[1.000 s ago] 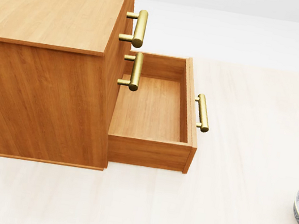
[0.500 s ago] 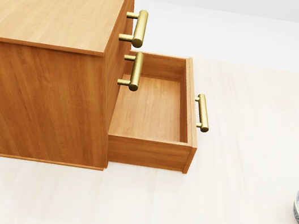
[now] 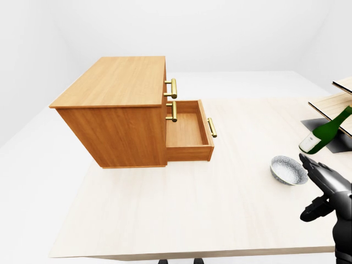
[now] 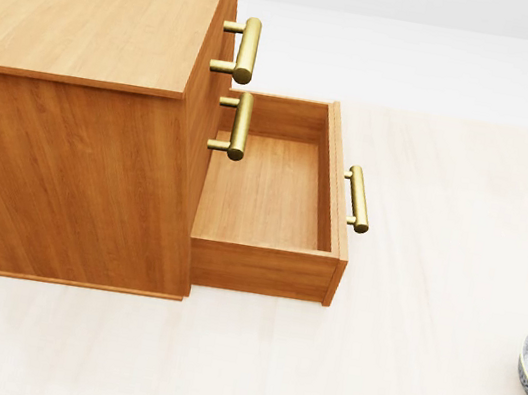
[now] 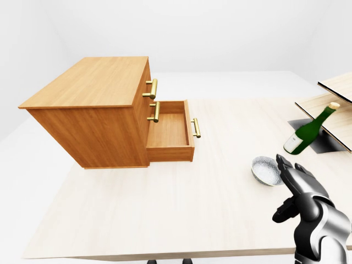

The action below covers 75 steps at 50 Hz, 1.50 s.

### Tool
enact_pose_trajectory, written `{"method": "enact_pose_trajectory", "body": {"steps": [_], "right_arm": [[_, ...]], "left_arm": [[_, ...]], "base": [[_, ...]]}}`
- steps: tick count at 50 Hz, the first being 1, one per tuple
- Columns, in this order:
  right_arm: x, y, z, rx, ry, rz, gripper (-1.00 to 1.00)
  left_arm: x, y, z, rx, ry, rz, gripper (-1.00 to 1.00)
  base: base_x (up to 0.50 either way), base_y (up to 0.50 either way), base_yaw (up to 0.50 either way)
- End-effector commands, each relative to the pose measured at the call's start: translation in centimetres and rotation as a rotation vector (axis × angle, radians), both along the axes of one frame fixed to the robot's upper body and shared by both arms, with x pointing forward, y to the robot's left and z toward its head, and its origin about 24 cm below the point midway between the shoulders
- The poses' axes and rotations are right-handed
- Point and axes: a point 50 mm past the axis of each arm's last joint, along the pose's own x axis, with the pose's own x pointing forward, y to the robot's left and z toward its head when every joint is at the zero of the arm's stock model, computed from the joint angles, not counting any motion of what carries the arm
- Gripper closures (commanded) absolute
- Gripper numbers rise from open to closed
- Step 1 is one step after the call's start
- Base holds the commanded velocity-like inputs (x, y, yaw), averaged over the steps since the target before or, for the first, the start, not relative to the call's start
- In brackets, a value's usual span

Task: Put the bowl on top of the cabinet.

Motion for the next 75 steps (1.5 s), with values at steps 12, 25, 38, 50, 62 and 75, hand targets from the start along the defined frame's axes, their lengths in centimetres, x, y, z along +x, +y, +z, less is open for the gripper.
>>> {"method": "enact_pose_trajectory", "body": {"steps": [12, 25, 38, 50, 62, 75], "right_arm": [[0.7, -0.8, -1.4, 0.027, 0.077, -0.003, -1.0], [2.0, -0.5, -0.9, 0.005, 0.078, 0.031, -1.0], [3.4, 0.0, -1.1, 0.028, 0.089, 0.067, -1.0], [3.6, 0.7, -2.6, 0.075, 0.132, 0.091, -1.0], [3.4, 0.7, -3.5, 0.09, 0.169, 0.088, -1.0], [2.6, -0.2, -3.8, 0.054, 0.204, 0.056, -1.0]], "left_arm": [[-0.1, 0.0, 0.0, -0.002, -0.002, 0.002, -1.0], [-0.2, 0.0, 0.0, 0.002, -0.004, 0.001, -1.0], [-0.1, 0.0, 0.0, 0.003, 0.0, 0.004, -1.0], [-0.1, 0.1, 0.0, 0.0, 0.001, 0.007, -1.0], [-0.1, 0.1, 0.0, 0.0, -0.002, 0.007, -1.0], [0.1, 0.1, -0.2, -0.003, 0.007, 0.006, -1.0]], "base": [[0.0, 0.0, 0.0], [0.0, 0.0, 0.0], [0.0, 0.0, 0.0], [0.0, 0.0, 0.0], [0.0, 0.0, 0.0], [0.0, 0.0, 0.0]]}}
